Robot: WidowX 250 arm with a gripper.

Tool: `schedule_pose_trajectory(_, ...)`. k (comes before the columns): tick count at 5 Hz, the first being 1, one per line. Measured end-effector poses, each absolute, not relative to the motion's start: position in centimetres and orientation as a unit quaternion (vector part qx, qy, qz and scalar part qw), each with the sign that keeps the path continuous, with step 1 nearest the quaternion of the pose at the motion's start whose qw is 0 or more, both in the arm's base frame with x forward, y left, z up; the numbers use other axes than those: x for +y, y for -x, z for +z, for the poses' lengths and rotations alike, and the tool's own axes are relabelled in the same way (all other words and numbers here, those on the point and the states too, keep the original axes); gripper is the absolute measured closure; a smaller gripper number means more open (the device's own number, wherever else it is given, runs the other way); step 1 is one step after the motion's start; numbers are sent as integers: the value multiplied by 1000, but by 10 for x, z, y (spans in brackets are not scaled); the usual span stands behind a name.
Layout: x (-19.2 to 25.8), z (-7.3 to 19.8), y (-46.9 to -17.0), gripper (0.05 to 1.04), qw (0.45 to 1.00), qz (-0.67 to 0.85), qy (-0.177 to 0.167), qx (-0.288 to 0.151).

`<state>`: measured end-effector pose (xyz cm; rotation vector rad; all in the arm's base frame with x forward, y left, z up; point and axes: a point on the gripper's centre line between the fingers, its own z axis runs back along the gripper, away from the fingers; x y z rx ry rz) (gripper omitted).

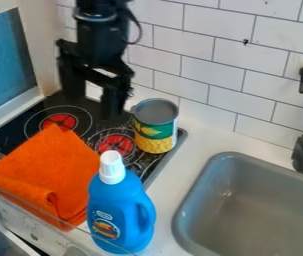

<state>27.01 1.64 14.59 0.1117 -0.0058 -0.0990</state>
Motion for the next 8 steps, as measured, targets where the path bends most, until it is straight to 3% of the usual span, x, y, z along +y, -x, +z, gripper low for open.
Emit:
schedule_pose_trajectory(3, -54, 124, -320, 83, 998, -59, -36, -6)
schedule_pose_trajectory(4, -76, 116, -326, 83, 998, -63, -7, -12)
schedule_pose_trajectory(8, -94, 83, -359, 83, 998, -58, -24, -15)
